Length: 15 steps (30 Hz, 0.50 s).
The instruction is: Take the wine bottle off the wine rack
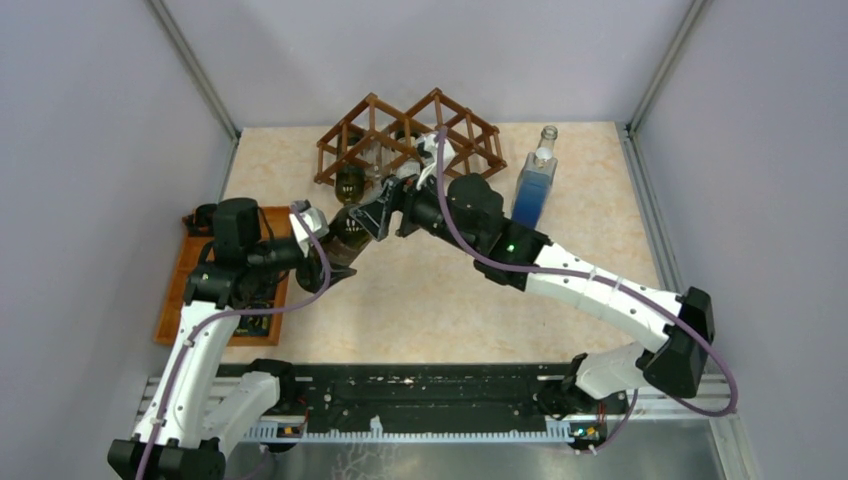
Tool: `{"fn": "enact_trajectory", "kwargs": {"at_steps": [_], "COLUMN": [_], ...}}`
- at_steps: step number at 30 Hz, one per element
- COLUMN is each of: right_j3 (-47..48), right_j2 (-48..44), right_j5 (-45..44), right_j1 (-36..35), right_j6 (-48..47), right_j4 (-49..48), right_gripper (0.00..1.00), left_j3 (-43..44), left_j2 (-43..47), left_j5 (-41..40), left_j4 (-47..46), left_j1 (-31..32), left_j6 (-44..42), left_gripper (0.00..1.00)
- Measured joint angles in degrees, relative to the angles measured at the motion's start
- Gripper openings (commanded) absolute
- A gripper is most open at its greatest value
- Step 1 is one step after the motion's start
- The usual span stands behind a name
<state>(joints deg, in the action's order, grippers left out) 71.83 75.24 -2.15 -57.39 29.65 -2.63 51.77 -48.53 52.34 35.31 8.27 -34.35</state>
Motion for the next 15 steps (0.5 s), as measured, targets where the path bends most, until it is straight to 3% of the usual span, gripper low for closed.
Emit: {"fn": "enact_trajectory", "kwargs": {"at_steps": [8,12,15], "right_j3": [3.3,4.0,4.94], "right_j2": [4.46,4.61,5.07], "right_j5": [-0.15,-0.28,-0.81], "right_j1": [-1.92,-1.99,-1.97], "right_j6": [-0.02,-0.17,-0.17], "right_j4": [-1.33,-1.49,-1.62], "right_gripper": [0.56,0.37,0.17], "left_j3": [0.09,0.09,0.09], "left_j2": [0.0,-0.02,-0.02], "left_j5": [1.18,1.86,2.47], "left_j4": [-0.79,-0.85,-0.81], "left_j1": [0.0,0.0,0.0], "left_j6": [3.37,4.0,4.33], "left_gripper": [0.0,0.0,0.03]}}
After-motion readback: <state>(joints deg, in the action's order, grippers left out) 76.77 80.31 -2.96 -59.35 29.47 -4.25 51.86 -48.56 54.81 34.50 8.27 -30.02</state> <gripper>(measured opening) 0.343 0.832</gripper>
